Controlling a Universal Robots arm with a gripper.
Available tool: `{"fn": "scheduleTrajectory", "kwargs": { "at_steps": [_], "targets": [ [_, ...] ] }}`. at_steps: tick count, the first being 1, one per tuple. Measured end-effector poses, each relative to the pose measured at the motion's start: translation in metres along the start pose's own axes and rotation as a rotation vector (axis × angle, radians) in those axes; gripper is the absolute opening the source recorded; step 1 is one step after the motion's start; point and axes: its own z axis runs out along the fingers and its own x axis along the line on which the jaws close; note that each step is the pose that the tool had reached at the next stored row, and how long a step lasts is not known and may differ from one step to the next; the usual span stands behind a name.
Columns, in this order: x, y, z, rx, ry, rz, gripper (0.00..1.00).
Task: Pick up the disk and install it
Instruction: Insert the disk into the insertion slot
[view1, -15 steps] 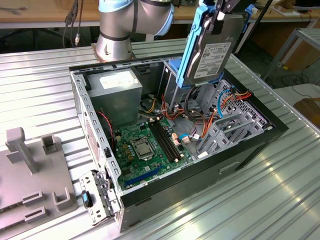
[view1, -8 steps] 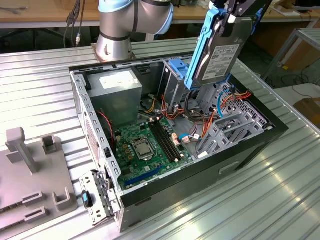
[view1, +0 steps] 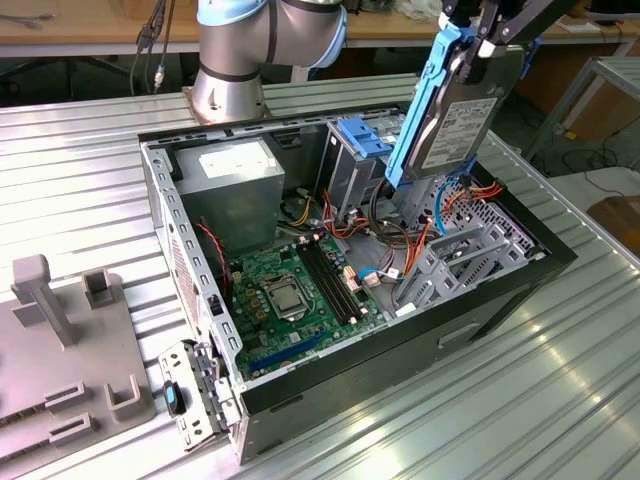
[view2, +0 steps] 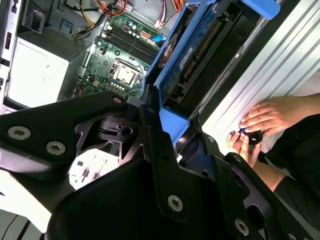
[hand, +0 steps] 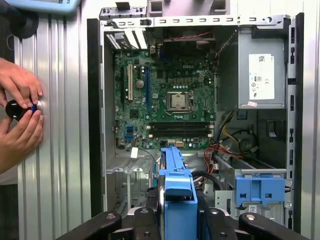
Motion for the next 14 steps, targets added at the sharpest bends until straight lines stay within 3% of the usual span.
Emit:
{"fn": "scheduleTrajectory", "kwargs": {
  "at_steps": [3,6,9,14],
  "targets": [
    [0.0033,-0.0032,0.0004,0.0,0.0,0.0,0.37],
    [0.0109,-0.01,0.0019,0.0,0.0001,0.0,0.37],
    [0.0157,-0.0127,0.0038,0.0047,-0.0001,0.001,0.37],
    [0.0183,-0.0164,0.0049,0.0056,-0.0001,0.001,0.37]
  ]
}}
